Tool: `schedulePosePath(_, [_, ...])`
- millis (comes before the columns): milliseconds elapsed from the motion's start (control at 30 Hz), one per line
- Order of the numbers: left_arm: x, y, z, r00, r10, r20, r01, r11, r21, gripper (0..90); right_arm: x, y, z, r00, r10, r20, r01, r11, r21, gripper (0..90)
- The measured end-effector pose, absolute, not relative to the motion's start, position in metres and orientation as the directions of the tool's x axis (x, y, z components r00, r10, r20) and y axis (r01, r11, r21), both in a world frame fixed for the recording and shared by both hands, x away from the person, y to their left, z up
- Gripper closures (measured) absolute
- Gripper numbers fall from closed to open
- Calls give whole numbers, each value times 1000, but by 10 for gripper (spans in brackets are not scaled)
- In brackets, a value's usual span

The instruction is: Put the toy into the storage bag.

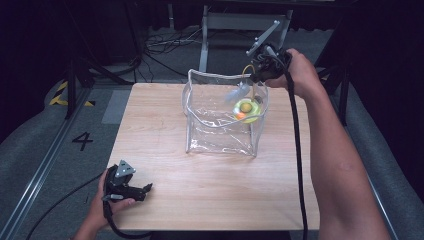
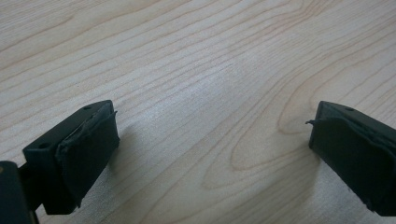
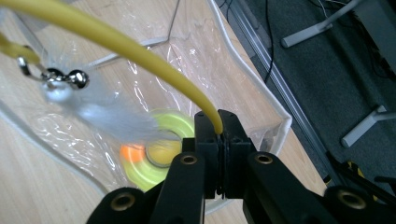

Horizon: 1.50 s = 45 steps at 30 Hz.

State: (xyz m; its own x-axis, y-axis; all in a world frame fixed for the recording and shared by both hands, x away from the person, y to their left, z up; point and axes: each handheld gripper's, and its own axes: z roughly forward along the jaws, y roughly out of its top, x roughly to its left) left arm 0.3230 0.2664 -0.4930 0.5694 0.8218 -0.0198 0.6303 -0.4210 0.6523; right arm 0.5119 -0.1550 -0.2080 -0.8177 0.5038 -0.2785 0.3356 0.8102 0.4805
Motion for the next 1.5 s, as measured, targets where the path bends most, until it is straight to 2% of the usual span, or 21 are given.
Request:
schedulePosePath(467, [323, 266, -493, 570, 821, -21, 630, -421, 653, 17, 510, -155, -265, -873, 445, -199, 340, 848, 406, 880])
schedulePosePath(833, [324, 266, -493, 571, 821, -15, 627, -423, 654, 16, 504, -148, -270, -890, 417, -183, 325, 863, 387, 875])
schedulePosePath(1000, [324, 266, -493, 571, 821, -15, 627, -423, 654, 16, 501, -153, -269, -885, 429, -183, 326, 850, 413, 833])
schedulePosePath(1133, [324, 266, -493, 571, 821, -15, 626, -423, 654, 16, 493, -157, -266, -881, 436, -185, 313, 829, 464, 753])
schedulePosePath(1300, [324, 266, -493, 570, 821, -15, 627, -423, 655, 16, 483, -163, -264, -879, 434, -198, 292, 818, 495, 714])
schedulePosePath(1500, [324, 266, -493, 570, 821, -15, 627, -423, 655, 16, 459, -186, -249, -861, 451, -235, 250, 777, 577, 649])
